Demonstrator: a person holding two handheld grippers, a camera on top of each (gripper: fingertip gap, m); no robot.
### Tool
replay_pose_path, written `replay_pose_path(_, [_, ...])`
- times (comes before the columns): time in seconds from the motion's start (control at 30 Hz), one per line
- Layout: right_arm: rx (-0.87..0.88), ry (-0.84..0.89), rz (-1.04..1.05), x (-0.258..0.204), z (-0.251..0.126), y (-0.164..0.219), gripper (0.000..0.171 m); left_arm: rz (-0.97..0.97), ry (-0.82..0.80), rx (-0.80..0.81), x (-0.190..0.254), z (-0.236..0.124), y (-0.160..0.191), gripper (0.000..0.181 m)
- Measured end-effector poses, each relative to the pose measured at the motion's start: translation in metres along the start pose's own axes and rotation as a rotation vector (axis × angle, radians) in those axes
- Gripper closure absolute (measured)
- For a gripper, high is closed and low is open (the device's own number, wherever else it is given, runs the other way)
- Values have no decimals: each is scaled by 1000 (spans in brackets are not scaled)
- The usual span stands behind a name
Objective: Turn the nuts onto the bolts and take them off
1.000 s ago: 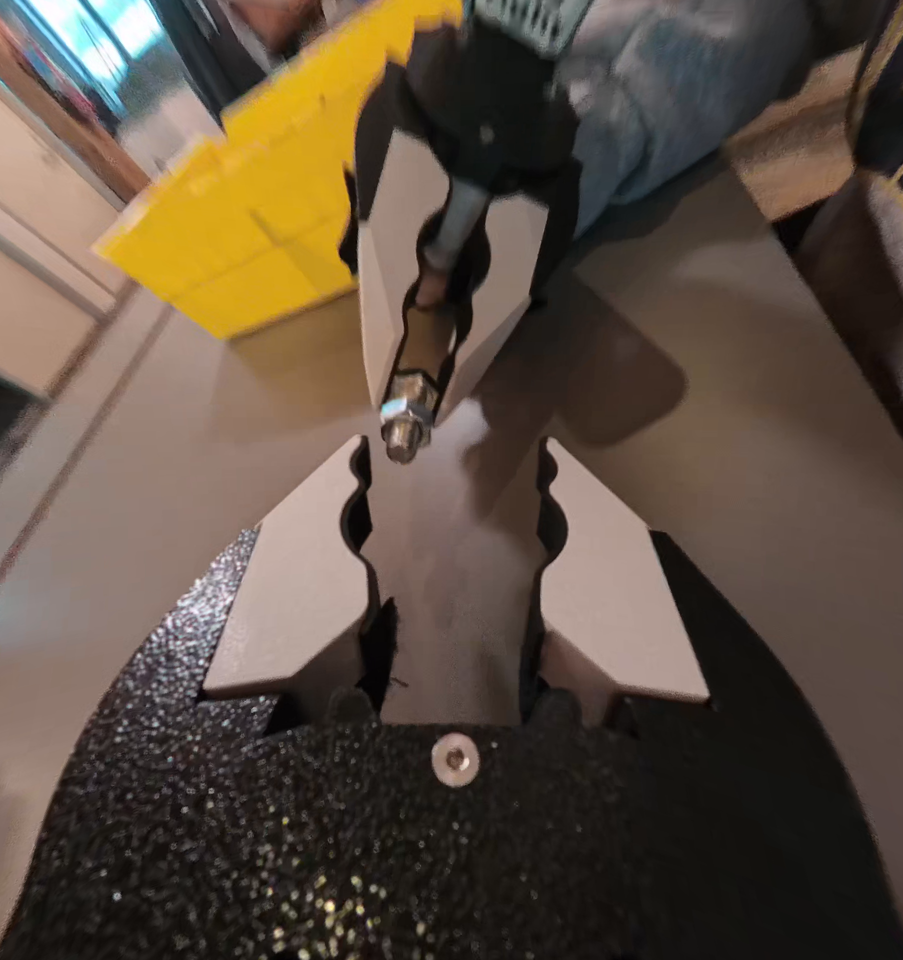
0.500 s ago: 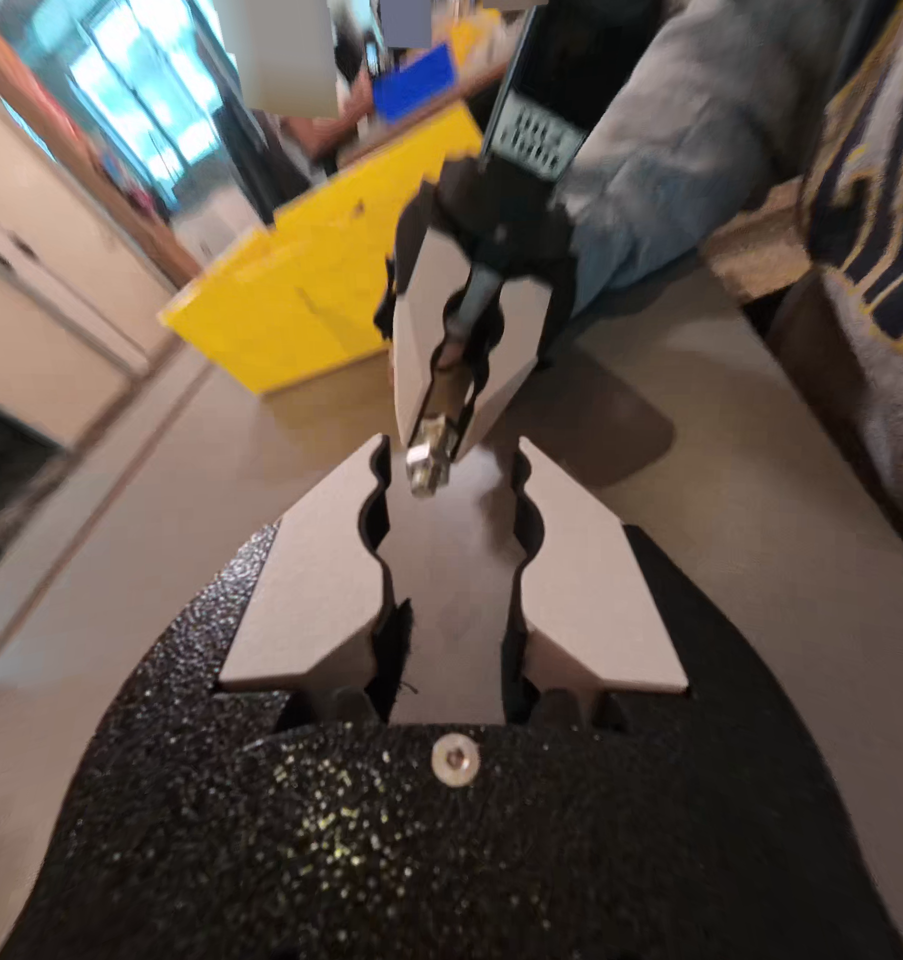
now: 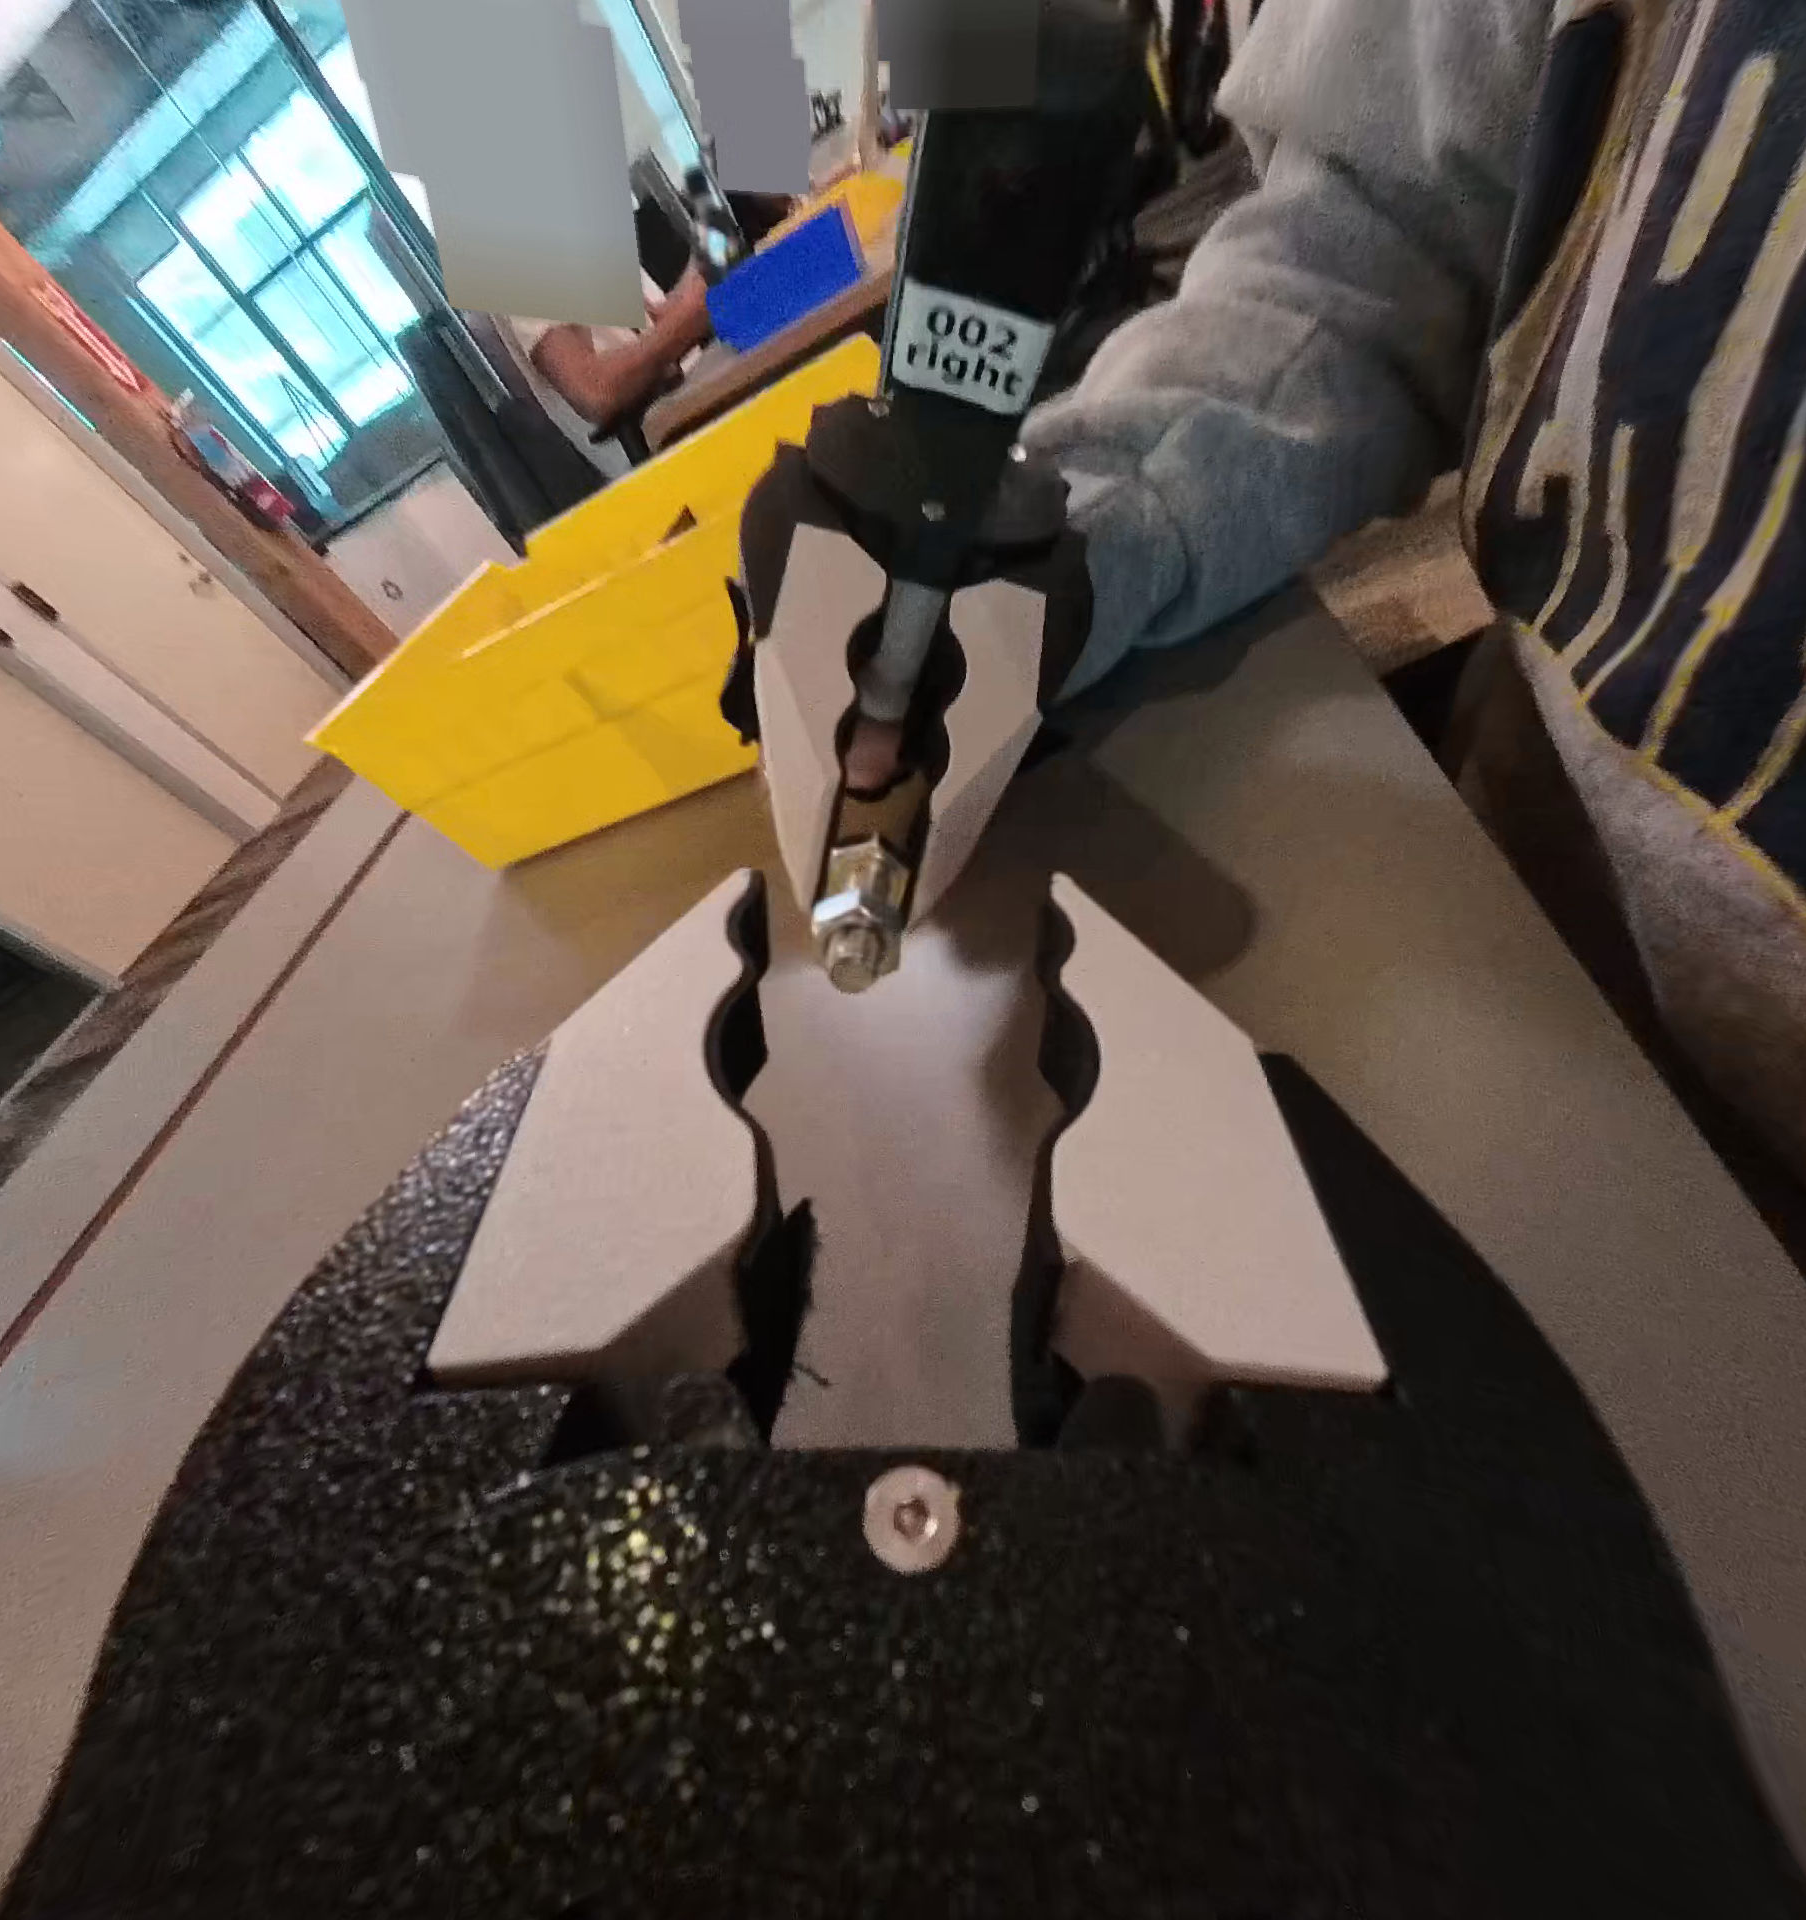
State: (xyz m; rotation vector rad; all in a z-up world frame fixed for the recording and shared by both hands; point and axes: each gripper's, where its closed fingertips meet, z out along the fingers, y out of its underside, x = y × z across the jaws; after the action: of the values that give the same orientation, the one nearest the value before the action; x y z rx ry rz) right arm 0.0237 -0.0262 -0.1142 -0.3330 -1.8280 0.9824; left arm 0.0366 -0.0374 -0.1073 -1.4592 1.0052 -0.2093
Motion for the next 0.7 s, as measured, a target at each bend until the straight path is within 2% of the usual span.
replay_pose_path(0.1, [13,-14,17,0,0,-4,155,-21,30,49,5,-2,-7,131])
replay_pose_path(0.23, [73,13,72,10,-8,-16,155,-153,132,-173,14,5,34,128])
replay_pose_path(0.37, [22,-44,66,3,-7,-7,155,-117,54,28,1,0,-1,124])
replay_pose_path(0.47, [-2,-77,63,-3,-3,-5,155,-97,81,105,9,-2,-16,126])
replay_pose_path(0.6, [70,-33,103,9,-7,-20,155,-213,176,-108,18,6,22,123])
replay_pose_path(0.7, [21,-41,100,10,-8,-10,155,-204,122,-12,8,3,6,121])
